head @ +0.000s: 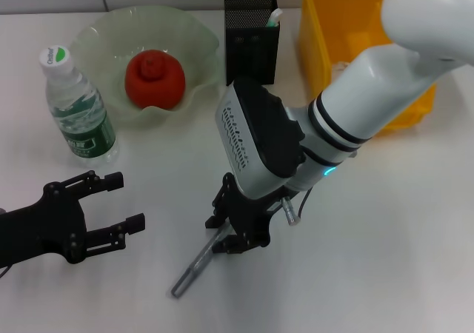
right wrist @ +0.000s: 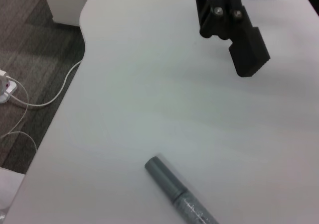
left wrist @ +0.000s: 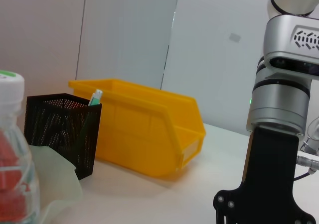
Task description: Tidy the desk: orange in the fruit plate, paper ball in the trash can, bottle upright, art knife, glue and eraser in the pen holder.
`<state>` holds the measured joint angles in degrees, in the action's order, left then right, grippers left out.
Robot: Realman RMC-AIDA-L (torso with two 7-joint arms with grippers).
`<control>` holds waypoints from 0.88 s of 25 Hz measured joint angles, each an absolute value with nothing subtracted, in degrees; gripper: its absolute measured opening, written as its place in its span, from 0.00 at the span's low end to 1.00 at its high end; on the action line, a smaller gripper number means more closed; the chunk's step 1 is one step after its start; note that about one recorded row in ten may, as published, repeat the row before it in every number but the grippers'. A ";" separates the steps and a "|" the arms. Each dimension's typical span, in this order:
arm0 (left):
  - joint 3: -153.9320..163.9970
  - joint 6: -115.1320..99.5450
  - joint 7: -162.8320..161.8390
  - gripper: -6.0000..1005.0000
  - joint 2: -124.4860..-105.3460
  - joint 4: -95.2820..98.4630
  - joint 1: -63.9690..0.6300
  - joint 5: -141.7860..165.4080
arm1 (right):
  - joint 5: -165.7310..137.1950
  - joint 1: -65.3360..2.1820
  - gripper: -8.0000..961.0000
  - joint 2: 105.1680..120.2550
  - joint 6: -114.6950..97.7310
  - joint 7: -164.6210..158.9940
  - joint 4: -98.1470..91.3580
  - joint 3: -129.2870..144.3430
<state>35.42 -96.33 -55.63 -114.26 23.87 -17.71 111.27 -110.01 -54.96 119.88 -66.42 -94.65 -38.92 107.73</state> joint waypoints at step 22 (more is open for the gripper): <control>35.41 -96.21 -56.46 0.80 -114.35 24.08 -17.87 110.99 | -109.59 -54.30 0.15 119.27 -67.36 -94.96 -41.35 105.79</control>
